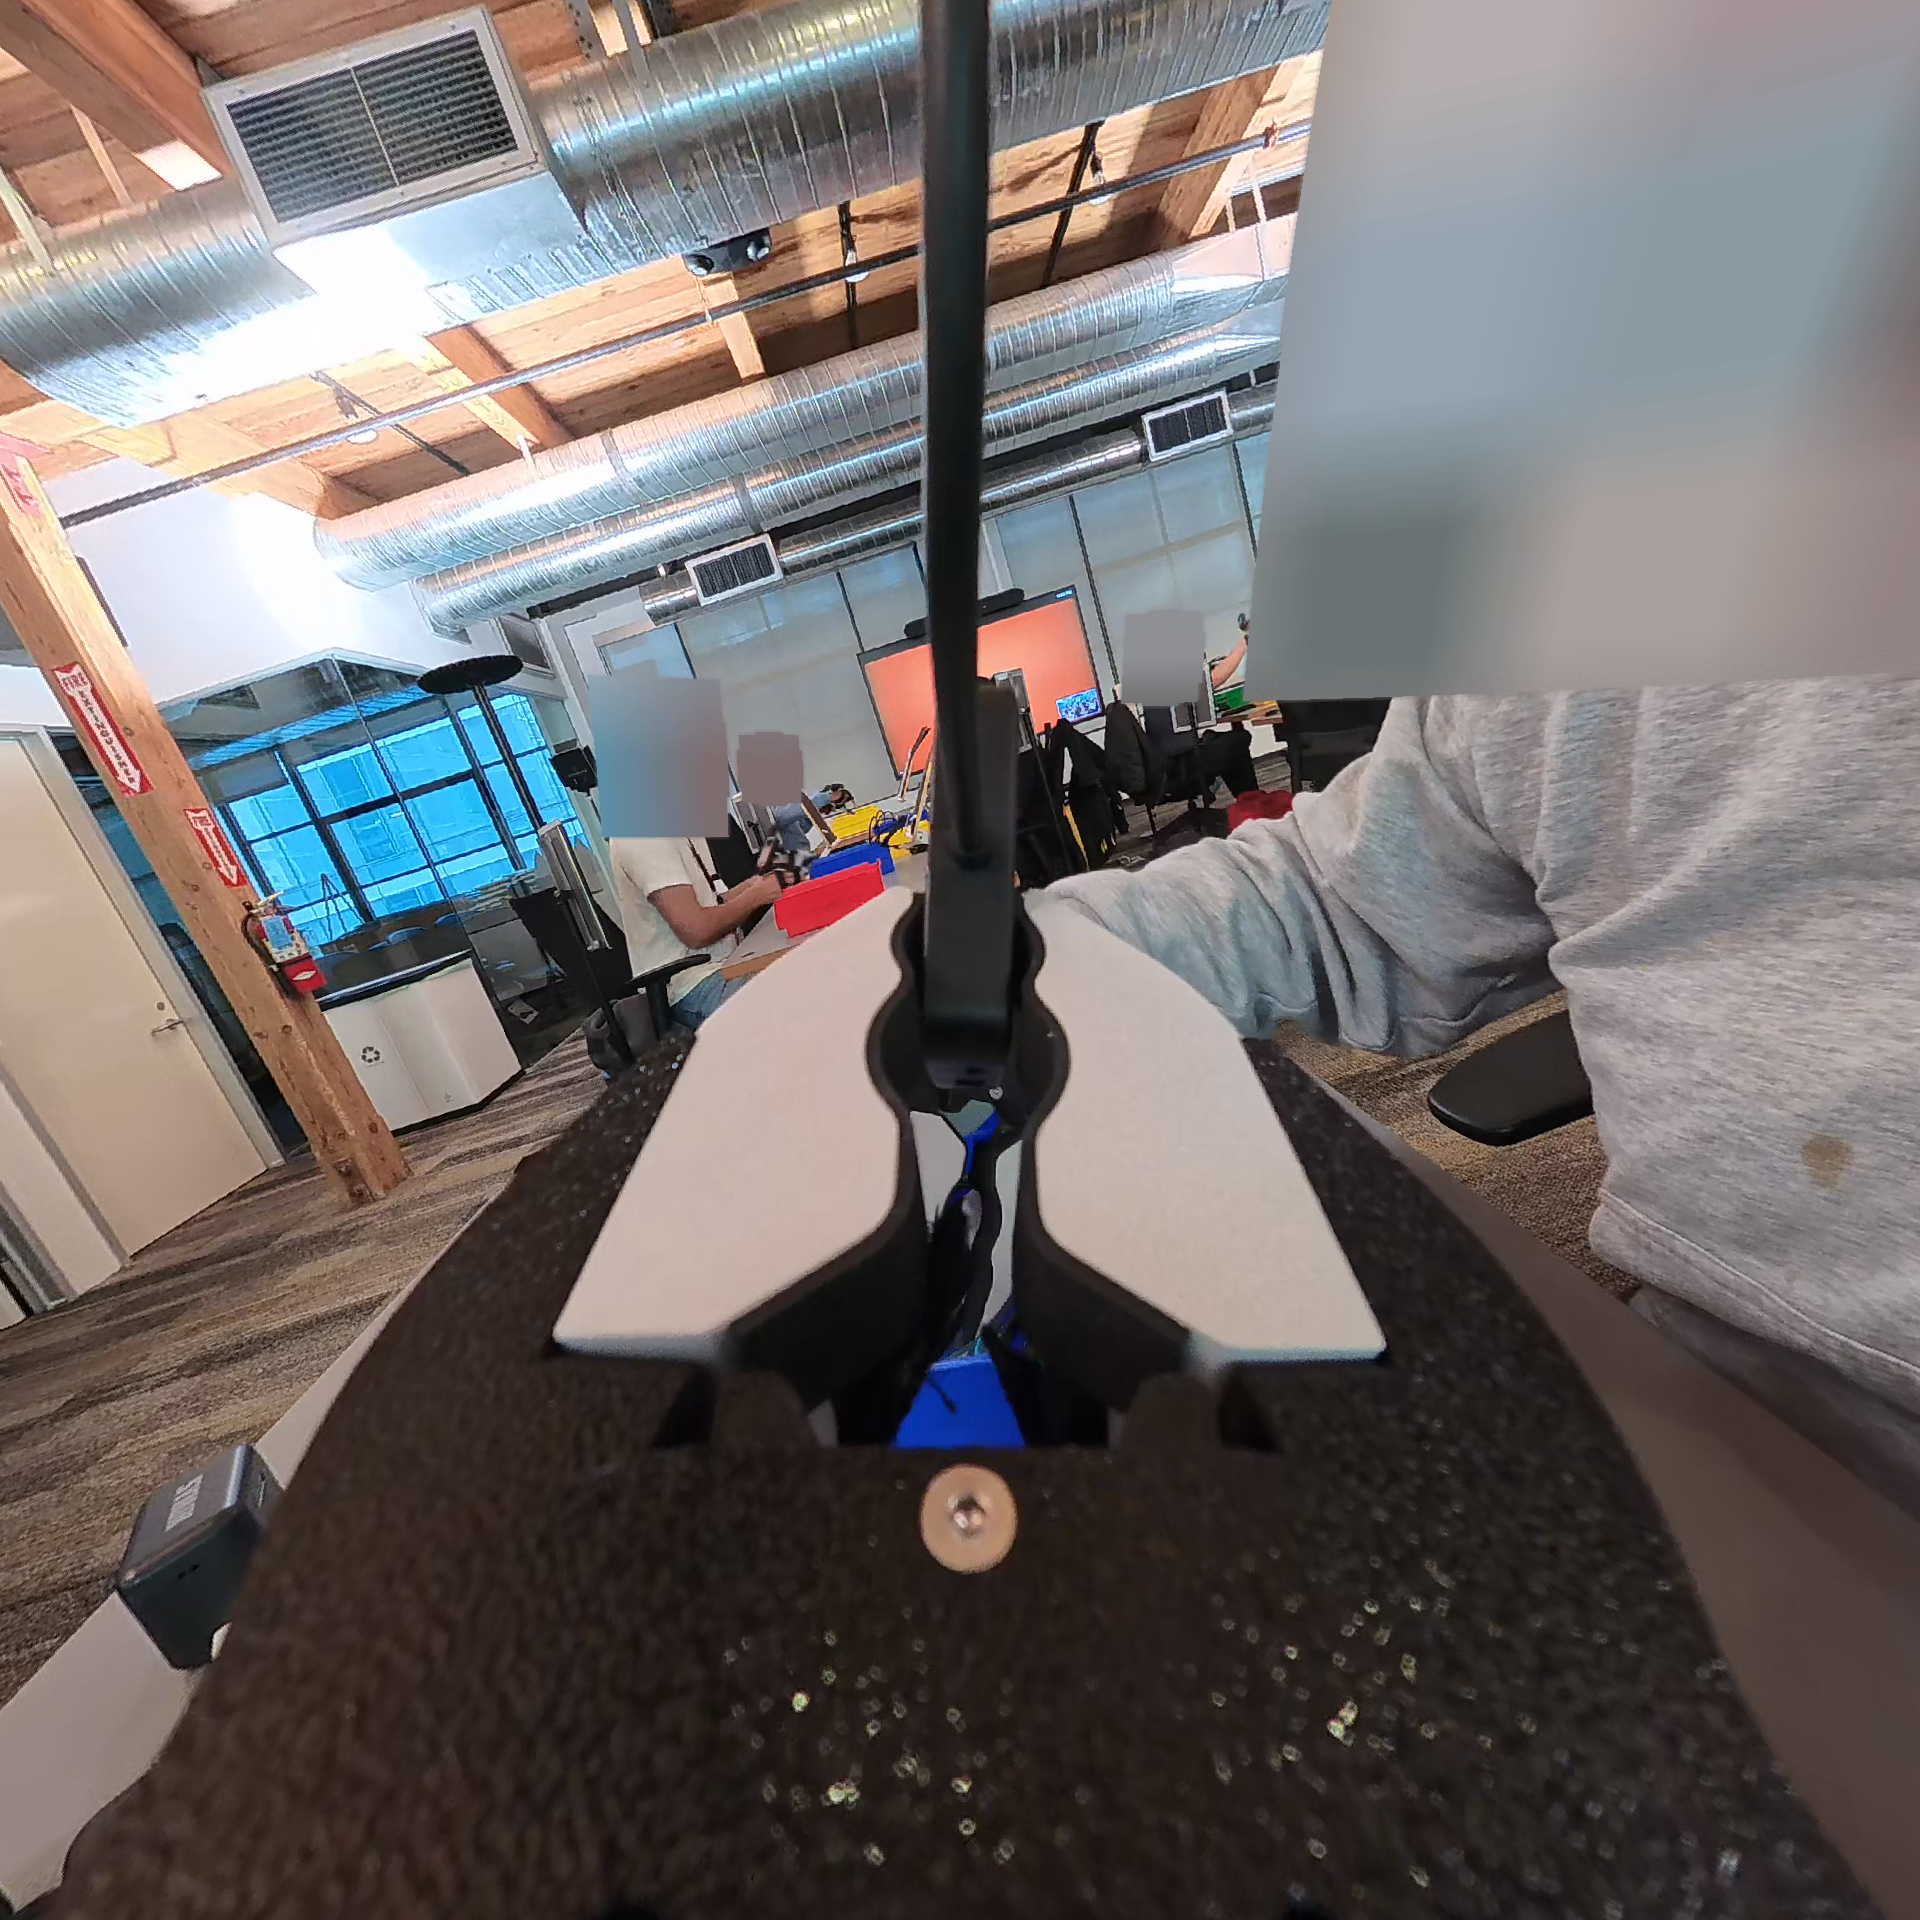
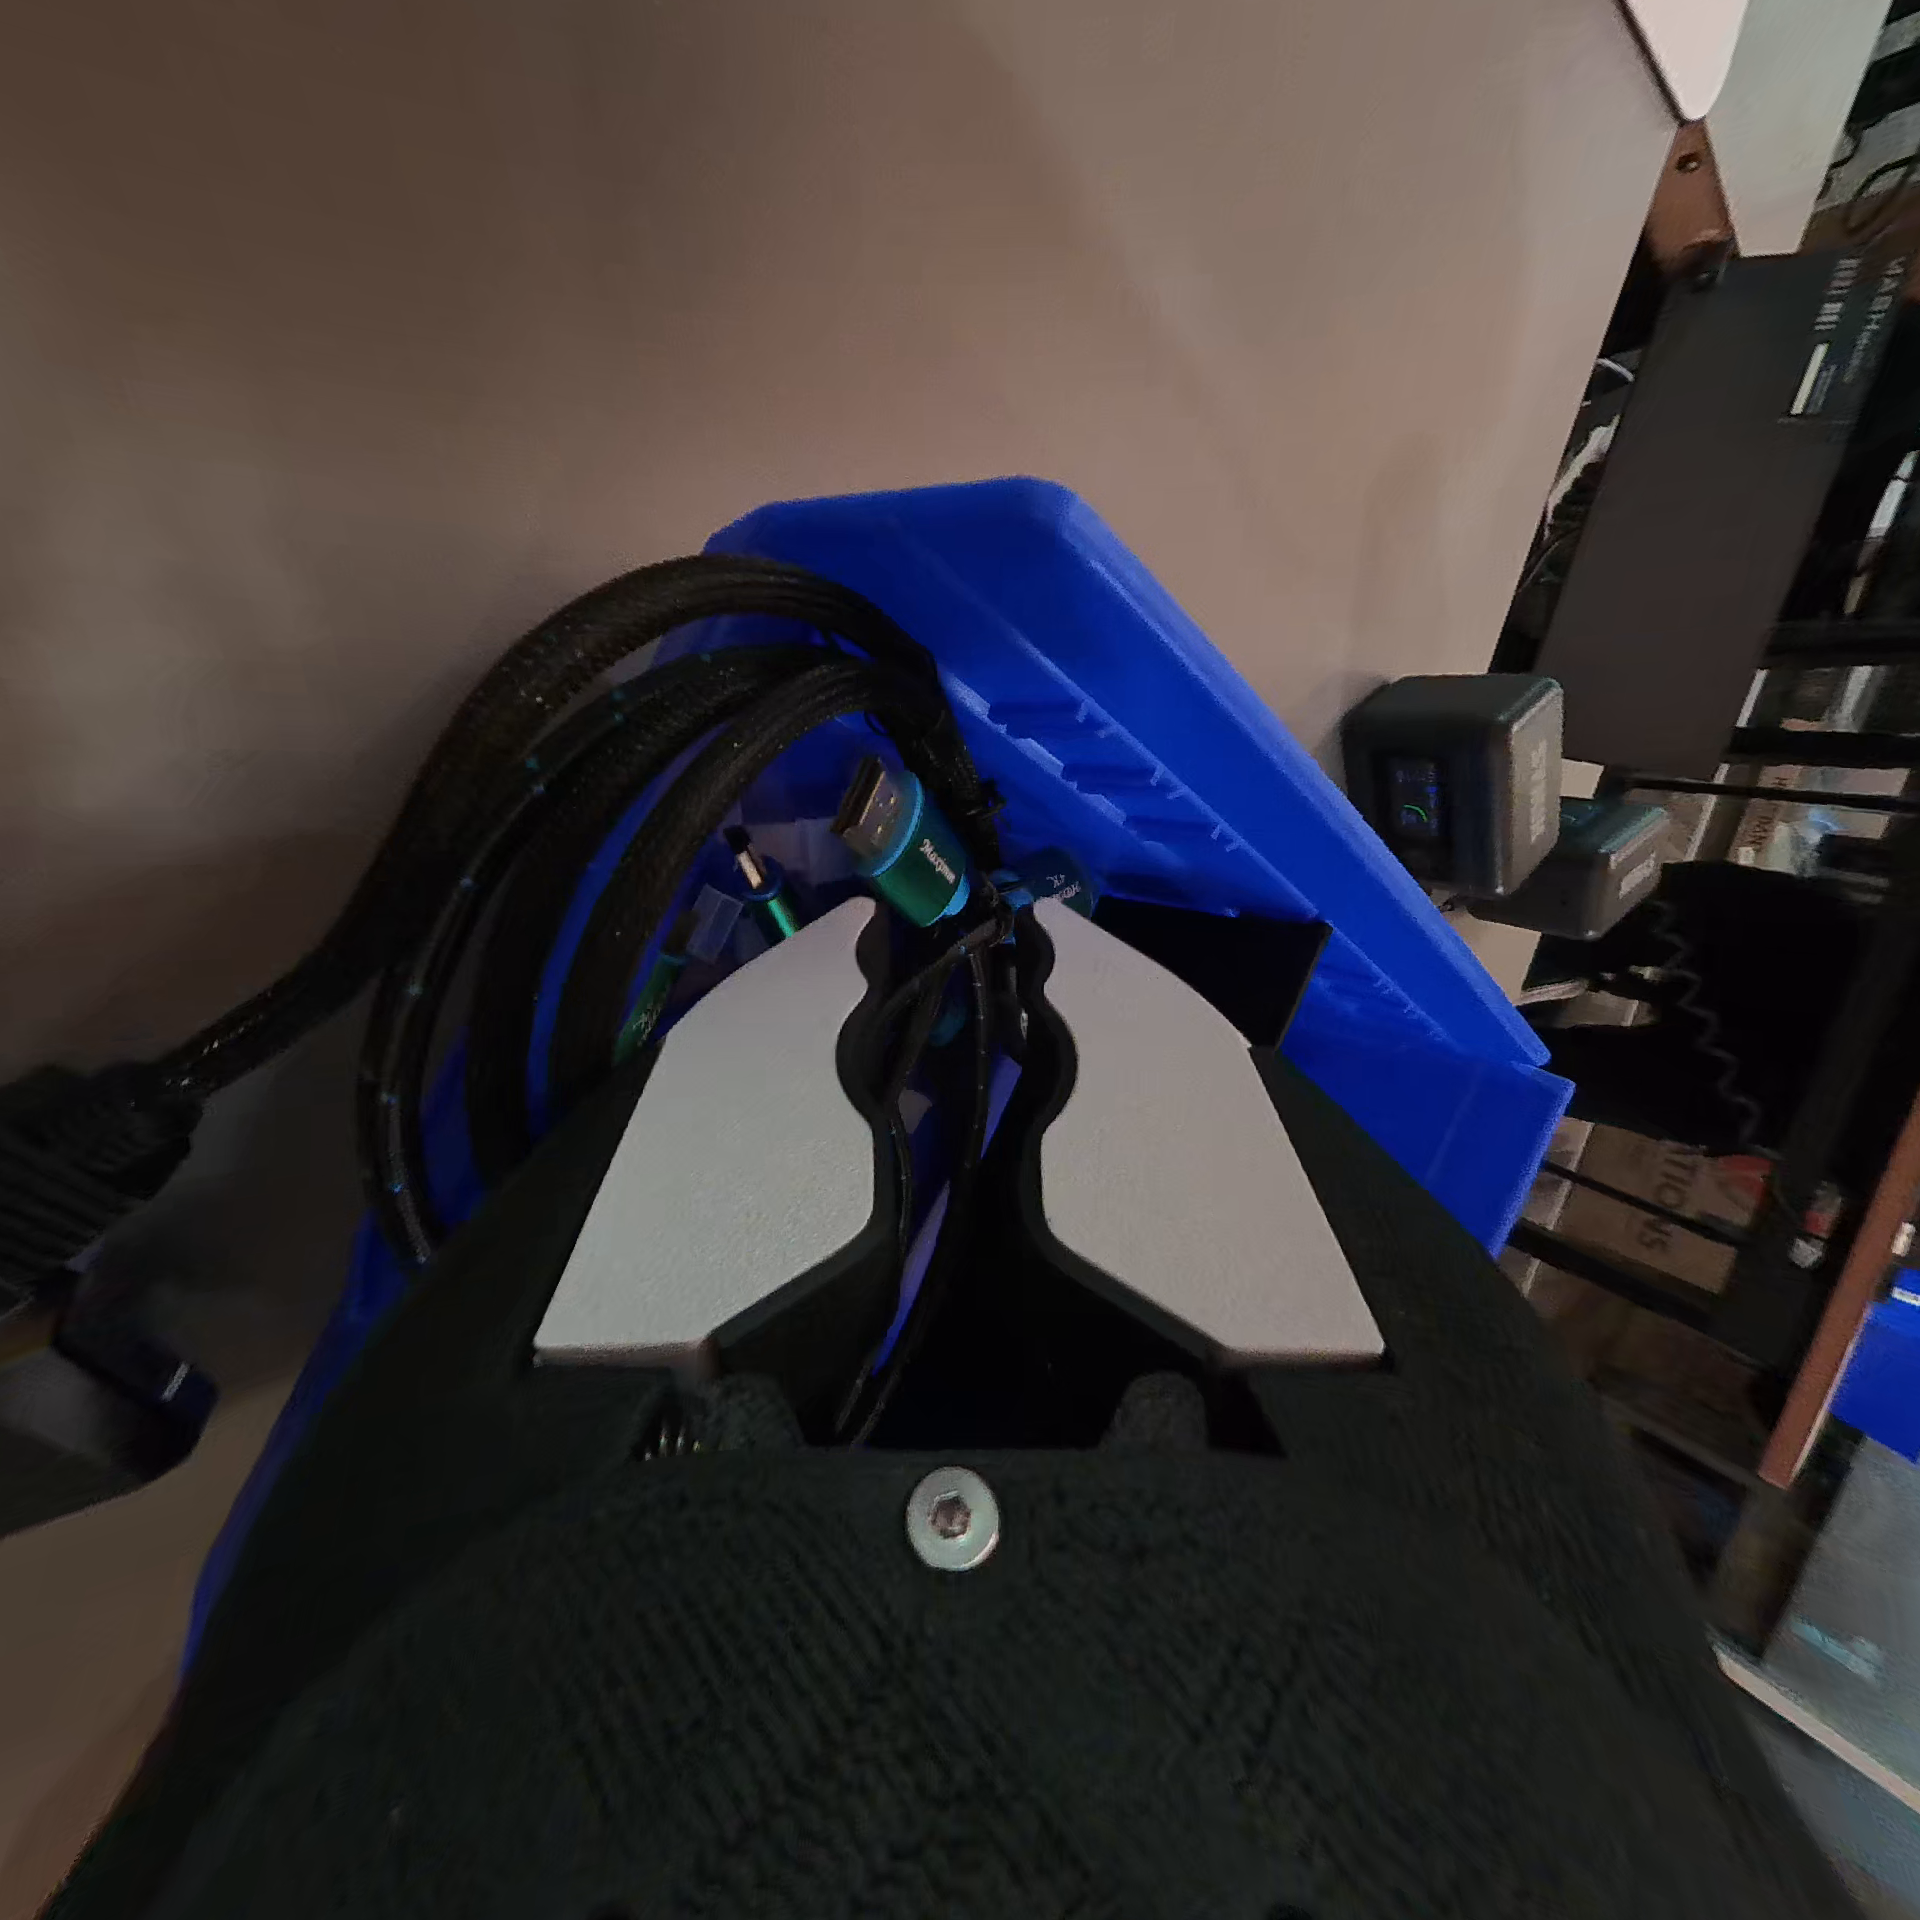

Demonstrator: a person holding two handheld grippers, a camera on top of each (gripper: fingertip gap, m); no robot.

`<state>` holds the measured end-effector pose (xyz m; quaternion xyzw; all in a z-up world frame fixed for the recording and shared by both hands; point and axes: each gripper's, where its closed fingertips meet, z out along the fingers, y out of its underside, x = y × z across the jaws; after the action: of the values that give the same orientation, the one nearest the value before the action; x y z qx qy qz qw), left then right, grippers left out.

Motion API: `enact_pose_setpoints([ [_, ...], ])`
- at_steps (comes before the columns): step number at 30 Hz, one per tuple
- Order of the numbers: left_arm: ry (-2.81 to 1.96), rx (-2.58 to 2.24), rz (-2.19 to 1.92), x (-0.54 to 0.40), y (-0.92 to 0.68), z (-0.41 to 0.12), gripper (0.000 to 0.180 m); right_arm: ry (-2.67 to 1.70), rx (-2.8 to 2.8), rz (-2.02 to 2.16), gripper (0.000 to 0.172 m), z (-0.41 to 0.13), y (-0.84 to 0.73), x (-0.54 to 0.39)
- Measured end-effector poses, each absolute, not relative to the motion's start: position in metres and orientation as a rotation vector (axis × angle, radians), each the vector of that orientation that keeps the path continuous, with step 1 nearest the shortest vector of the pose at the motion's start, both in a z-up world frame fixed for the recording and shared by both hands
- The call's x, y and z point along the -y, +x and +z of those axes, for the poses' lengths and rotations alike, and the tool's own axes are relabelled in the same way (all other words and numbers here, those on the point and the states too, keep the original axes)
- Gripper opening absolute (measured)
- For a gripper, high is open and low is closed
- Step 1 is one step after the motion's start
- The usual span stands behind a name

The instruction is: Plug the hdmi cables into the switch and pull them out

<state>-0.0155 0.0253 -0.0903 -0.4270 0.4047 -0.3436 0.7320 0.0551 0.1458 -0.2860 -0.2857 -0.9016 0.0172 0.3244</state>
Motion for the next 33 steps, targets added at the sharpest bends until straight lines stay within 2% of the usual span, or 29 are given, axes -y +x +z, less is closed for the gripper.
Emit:
enact_pose_setpoints([
  [2, -0.939, -0.891, -0.754, -0.025, -0.015, -0.09, 0.014, -0.747, 2.342, 0.051, 0.016, -0.285, 0.055, -0.145],
  [4, -0.94, -0.891, -0.752, -0.025, -0.015, -0.09, 0.014, -0.745, 2.277, 0.055, 0.0, -0.278, 0.051, -0.148],
  [12, -0.949, -0.891, -0.744, -0.028, -0.014, -0.092, 0.014, -0.809, 2.073, 0.152, 0.0, -0.246, 0.047, -0.152],
  [27, -0.949, -0.888, -0.729, -0.028, -0.016, -0.091, 0.013, -0.93, 2.002, 0.246, 0.0, -0.248, 0.052, -0.153],
  [33, -0.95, -0.891, -0.73, -0.027, -0.016, -0.092, 0.014, -1.022, 2.089, 0.348, 0.017, -0.256, 0.061, -0.146],
])
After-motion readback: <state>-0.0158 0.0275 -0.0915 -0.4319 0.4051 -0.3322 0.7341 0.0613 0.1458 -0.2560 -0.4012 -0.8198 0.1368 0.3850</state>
